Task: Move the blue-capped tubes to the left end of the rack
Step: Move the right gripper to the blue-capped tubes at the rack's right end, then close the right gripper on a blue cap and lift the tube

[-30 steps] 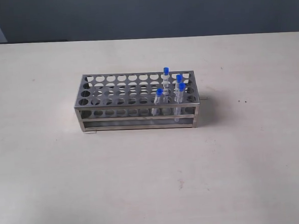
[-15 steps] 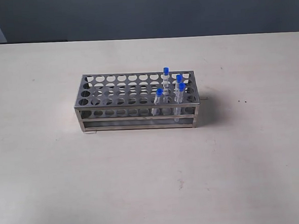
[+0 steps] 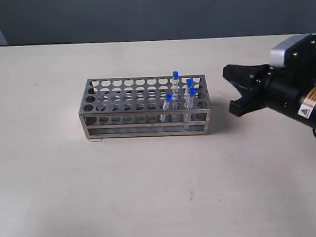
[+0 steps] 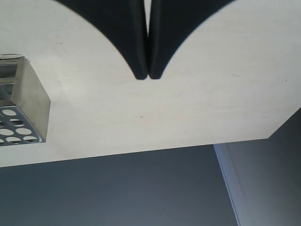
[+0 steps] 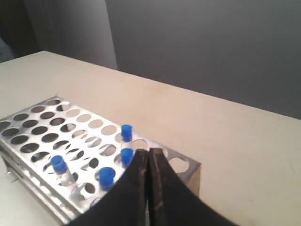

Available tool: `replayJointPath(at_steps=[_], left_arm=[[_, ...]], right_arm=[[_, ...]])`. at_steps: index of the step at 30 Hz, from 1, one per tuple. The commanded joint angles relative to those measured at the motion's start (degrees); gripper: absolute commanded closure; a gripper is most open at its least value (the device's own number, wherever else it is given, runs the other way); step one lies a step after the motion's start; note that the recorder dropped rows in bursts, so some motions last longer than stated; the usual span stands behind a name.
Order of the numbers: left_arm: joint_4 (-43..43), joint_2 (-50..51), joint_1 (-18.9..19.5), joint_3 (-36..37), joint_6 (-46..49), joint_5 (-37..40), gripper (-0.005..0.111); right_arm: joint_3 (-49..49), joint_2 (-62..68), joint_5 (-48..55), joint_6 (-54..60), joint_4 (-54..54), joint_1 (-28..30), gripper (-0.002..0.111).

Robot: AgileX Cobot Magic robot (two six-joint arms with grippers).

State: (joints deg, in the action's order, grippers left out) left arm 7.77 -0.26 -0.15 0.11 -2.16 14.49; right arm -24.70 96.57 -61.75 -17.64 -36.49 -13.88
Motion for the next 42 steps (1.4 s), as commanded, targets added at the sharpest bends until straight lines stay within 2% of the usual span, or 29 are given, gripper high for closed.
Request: replayJointPath(at_steps=[1, 5, 6, 11, 15, 20, 22, 26, 42], left_arm=[[0.0, 0.3, -0.4, -0.1, -0.2, -0.8, 0.106], [0.0, 0.3, -0.4, -0.1, -0.2, -0.8, 0.106], [0.0, 0.3, -0.4, -0.1, -0.2, -0.8, 0.106], [0.0, 0.3, -0.4, -0.1, -0.2, -0.8, 0.106], [0.0, 0.3, -0.4, -0.1, -0.2, -0.8, 0.106], [0.0, 0.3, -0.4, -0.1, -0.2, -0.8, 0.106], [0.0, 0.3, -0.4, -0.1, -0.2, -0.8, 0.106], [0.0, 0.3, -0.4, -0.1, -0.2, -0.8, 0.106], [0.0, 0.3, -0.4, -0.1, -0.2, -0.8, 0.106]], right_arm=[[0.2, 3.9, -2.8, 5.1, -2.0, -2.1, 0.098], [0.2, 5.0, -4.4, 5.5, -4.3, -2.1, 0.073], [0.2, 5.2, -5.0, 5.5, -4.0, -2.2, 0.071], [-0.6, 7.2, -6.1, 6.5, -2.9, -2.2, 0.071], [-3.5, 11.3, -8.2, 5.9, -6.3, -2.5, 0.071], [-7.3, 15.0, -6.9, 5.9, -6.2, -6.8, 0.071], [-8.4, 16.0, -6.3, 5.9, -2.8, -8.5, 0.071], [-8.4, 16.0, -3.0, 7.0, 0.9, -9.2, 0.071], [-9.8, 16.4, -1.2, 8.0, 1.5, -11.2, 0.071]])
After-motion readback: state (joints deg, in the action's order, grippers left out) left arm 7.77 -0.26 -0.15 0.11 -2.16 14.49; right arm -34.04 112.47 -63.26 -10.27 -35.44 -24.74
